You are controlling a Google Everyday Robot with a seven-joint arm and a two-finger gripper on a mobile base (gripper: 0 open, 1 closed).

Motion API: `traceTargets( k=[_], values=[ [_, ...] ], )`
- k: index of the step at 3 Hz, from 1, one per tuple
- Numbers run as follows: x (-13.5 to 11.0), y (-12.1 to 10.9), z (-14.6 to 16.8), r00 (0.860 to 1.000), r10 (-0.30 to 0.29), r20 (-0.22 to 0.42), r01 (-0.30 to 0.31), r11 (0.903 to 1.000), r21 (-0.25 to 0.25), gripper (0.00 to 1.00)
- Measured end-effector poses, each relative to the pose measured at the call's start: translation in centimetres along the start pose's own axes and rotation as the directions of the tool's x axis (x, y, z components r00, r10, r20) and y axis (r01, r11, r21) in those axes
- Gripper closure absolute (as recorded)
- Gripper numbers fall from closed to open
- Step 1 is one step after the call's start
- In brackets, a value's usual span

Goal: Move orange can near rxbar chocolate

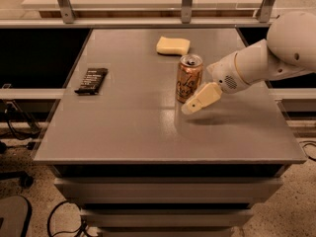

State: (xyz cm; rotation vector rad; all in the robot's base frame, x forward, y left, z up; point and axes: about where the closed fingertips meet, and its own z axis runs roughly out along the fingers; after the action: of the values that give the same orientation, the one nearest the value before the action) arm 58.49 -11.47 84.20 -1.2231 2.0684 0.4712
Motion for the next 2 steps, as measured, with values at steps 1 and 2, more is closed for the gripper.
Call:
traceTargets(
  k=[1,2],
  values=[
    [-1.2,-0.7,0.1,0.998,0.017,0.054,-0.017,0.9998,0.003,0.0],
    [-2.4,-1.2,-0.3,0.995,0.021,0.102,-0.022,0.9997,0.009,0.18]
  ],
)
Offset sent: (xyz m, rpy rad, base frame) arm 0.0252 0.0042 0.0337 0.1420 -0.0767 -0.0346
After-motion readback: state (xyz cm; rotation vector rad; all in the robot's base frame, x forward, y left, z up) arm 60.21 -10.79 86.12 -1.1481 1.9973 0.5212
